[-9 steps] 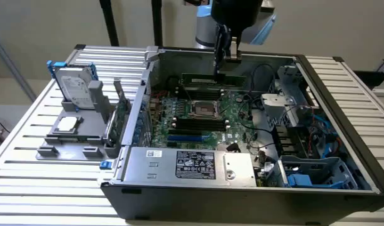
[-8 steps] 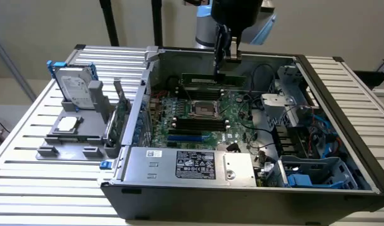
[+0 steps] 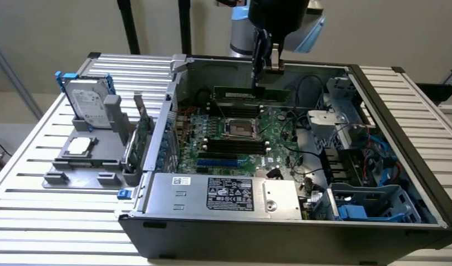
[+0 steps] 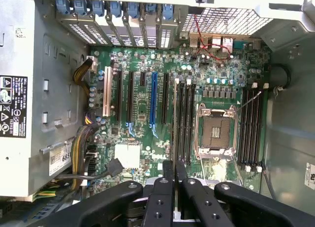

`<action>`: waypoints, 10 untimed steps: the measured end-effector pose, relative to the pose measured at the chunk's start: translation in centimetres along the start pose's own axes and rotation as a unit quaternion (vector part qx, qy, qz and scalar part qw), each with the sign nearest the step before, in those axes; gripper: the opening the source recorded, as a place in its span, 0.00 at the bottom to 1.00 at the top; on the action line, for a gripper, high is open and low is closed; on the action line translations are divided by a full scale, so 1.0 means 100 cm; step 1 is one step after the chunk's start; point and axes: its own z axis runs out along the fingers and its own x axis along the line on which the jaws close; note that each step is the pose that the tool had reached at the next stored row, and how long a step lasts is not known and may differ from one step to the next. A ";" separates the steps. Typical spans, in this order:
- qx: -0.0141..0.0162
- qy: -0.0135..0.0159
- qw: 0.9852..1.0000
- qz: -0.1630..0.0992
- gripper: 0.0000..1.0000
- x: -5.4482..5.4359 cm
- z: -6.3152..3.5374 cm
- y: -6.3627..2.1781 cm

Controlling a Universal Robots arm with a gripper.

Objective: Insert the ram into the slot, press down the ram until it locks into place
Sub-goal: 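Insert the ram into the slot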

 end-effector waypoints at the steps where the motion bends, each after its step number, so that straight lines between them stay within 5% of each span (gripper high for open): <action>1: 0.001 0.001 1.000 0.000 0.13 0.000 0.0004 0.0001; 10: 0.002 0.003 1.000 0.008 0.13 -0.005 0.0165 0.0064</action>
